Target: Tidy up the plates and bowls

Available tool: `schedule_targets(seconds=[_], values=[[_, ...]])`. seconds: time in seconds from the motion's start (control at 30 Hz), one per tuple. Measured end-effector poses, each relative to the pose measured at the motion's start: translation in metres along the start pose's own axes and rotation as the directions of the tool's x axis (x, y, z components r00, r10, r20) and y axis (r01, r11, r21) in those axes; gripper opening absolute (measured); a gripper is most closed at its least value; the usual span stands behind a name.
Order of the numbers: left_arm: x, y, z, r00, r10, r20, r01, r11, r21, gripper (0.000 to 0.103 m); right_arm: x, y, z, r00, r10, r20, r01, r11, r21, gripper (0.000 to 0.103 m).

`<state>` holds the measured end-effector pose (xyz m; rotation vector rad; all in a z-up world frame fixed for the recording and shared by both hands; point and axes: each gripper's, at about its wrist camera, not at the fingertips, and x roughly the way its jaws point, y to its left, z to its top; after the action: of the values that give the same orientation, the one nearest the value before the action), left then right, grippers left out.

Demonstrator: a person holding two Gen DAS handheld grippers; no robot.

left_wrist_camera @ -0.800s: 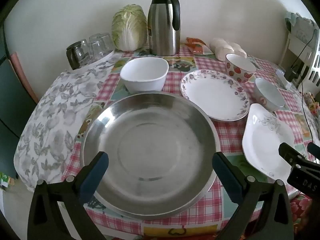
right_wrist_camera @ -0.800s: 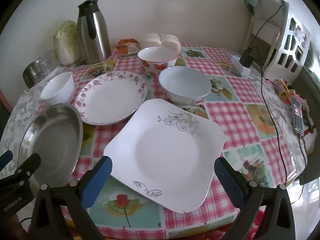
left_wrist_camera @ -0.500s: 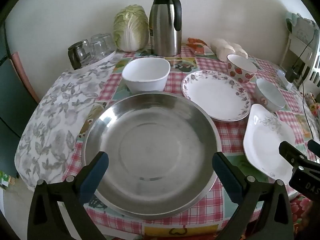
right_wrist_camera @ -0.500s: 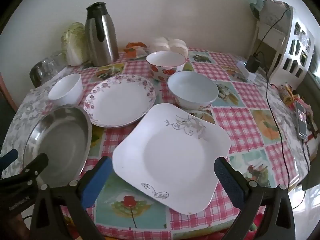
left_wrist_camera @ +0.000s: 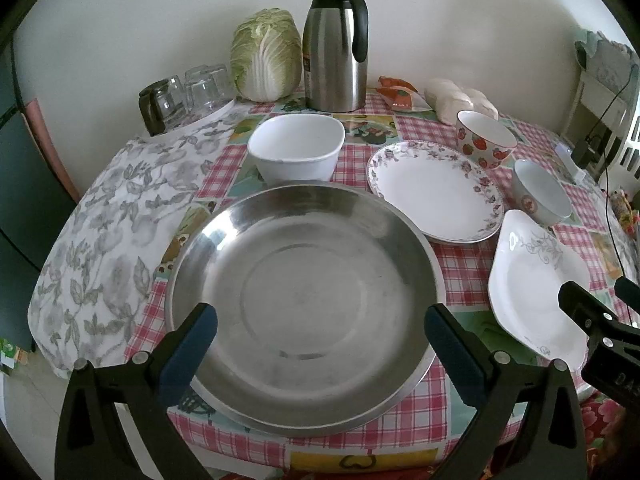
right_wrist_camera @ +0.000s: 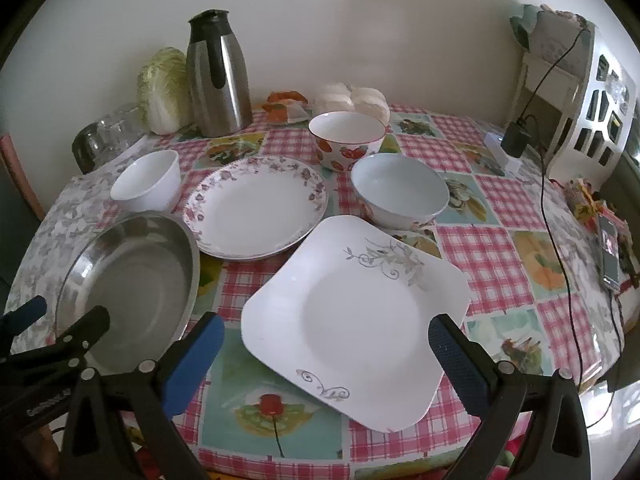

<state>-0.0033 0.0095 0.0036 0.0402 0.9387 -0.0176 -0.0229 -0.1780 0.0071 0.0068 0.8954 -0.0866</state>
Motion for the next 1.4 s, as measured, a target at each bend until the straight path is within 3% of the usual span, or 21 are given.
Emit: schedule_targets(seconds=[1.4], values=[[0.0056,-0.0045,-0.0027,1.0,-0.001,-0.006,0.001,1.0,-0.007,0.103,-0.0025,0.0026,-0.0003,1.0,0.019,0.015,-0.019,1.0,-0.017,0.103]])
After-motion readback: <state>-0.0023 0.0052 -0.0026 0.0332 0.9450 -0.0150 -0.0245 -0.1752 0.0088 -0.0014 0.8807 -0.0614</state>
